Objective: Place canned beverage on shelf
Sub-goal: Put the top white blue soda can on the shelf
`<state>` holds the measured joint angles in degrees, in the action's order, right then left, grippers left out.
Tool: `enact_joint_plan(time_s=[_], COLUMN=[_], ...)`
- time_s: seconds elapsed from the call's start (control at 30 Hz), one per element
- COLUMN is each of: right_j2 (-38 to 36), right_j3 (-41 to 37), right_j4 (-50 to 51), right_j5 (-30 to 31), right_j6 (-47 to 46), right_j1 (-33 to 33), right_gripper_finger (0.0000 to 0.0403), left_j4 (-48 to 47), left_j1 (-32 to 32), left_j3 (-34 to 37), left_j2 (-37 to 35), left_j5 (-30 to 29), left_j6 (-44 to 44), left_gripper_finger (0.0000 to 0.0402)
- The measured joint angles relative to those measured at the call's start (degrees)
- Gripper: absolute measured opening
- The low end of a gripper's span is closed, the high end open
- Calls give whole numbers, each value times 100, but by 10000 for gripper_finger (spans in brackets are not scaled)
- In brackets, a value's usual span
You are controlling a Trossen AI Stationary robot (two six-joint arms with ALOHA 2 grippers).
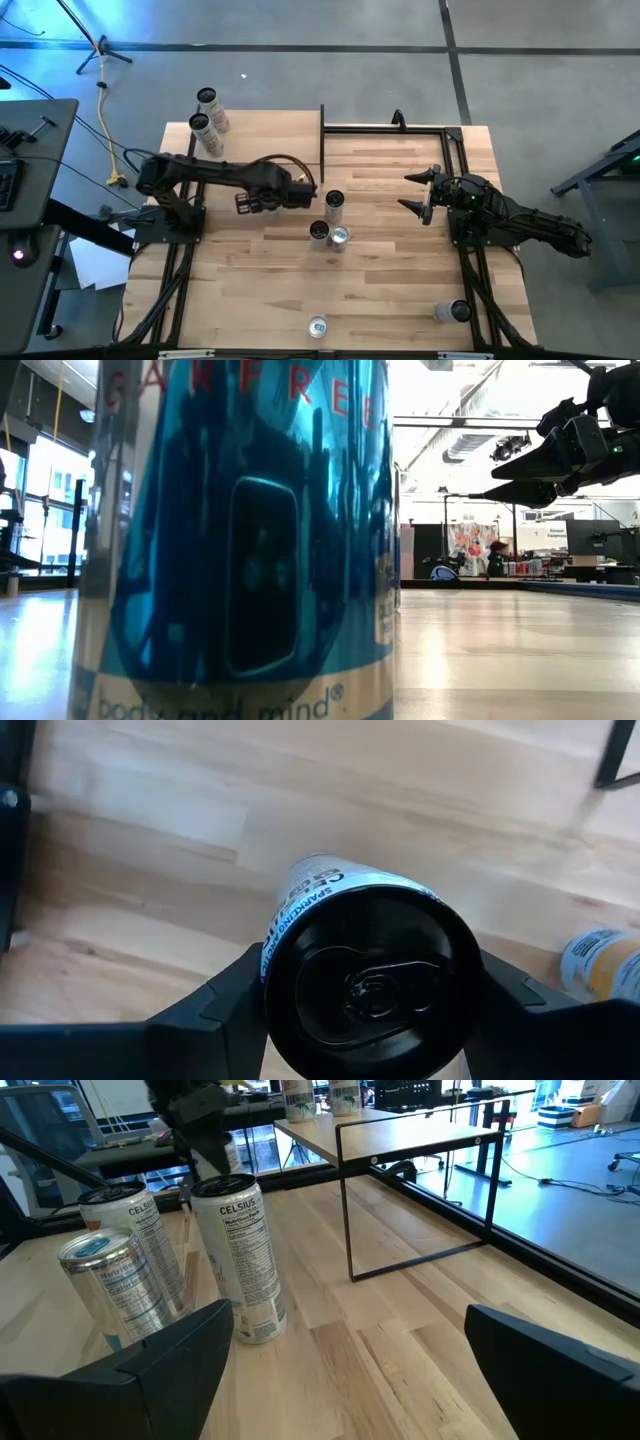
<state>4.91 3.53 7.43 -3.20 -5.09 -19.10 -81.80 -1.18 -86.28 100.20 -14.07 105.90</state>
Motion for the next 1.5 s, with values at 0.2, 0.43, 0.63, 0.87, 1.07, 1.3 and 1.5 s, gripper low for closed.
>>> enact_joint_plan(time_s=[0.2,0.43,0.63,0.87,1.07,1.3,1.5], right_j2=[0,0,0,0,0,0,-1], right_j3=[0,0,0,0,-2,0,-1], right_j4=[-1,-1,-1,0,1,1,1], right_j5=[0,0,0,0,0,0,0], right_j6=[-1,1,1,0,1,0,0], right_j1=[-1,1,1,1,1,0,0], right_gripper_finger=[387,387,387,387,387,387,387], left_j4=[-186,-350,-400,-716,-803,-823,-774], left_j1=[-388,-778,-1156,-1605,-2059,-2297,-2184], left_j3=[0,0,0,0,80,383,387], left_j2=[0,0,0,0,-9,-9,-9], left_j5=[-93,-279,-319,-354,-852,-1746,-2287], left_j6=[575,1131,1538,2178,2629,2502,1858], left_gripper_finger=[210,210,211,211,211,211,211])
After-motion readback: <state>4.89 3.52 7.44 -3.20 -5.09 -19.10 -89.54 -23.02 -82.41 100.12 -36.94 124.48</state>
